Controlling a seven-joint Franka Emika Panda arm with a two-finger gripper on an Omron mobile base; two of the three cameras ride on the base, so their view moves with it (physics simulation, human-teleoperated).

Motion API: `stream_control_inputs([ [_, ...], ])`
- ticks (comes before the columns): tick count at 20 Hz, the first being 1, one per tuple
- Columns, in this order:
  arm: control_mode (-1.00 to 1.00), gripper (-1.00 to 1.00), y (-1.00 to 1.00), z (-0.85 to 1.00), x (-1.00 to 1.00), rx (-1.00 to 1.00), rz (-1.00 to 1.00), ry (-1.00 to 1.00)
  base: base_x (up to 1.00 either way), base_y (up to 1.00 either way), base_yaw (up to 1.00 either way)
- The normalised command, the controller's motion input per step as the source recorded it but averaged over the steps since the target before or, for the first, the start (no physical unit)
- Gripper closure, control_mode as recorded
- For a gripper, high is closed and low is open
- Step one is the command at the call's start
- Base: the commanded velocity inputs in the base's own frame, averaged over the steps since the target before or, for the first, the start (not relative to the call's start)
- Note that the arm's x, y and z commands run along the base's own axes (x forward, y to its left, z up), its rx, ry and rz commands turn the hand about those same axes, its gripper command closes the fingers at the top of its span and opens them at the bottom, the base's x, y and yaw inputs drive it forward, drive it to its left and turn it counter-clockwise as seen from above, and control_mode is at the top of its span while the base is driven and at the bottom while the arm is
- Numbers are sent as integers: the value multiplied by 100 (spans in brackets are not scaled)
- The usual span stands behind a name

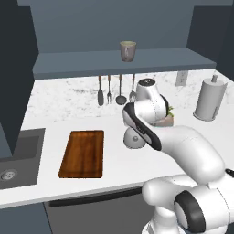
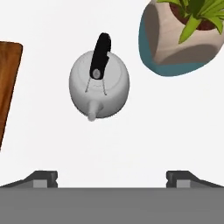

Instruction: Pick the kettle from the counter and place it on the tray. Then pick the mug from the cabinet and place it on the tray. Then close the cabinet doors.

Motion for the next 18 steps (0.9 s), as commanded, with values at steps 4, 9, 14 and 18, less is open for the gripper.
stream_control_inputs([
  [4, -100, -100, 0, -3, 71, 0, -13, 7, 0, 0, 0],
  [9, -100, -100, 0, -22, 52, 0, -11, 5, 0, 0, 0],
  [14, -100, -100, 1, -33, 40, 0, -9, 0, 0, 0, 0],
  [18, -100, -100, 0, -36, 33, 0, -7, 0, 0, 0, 0],
])
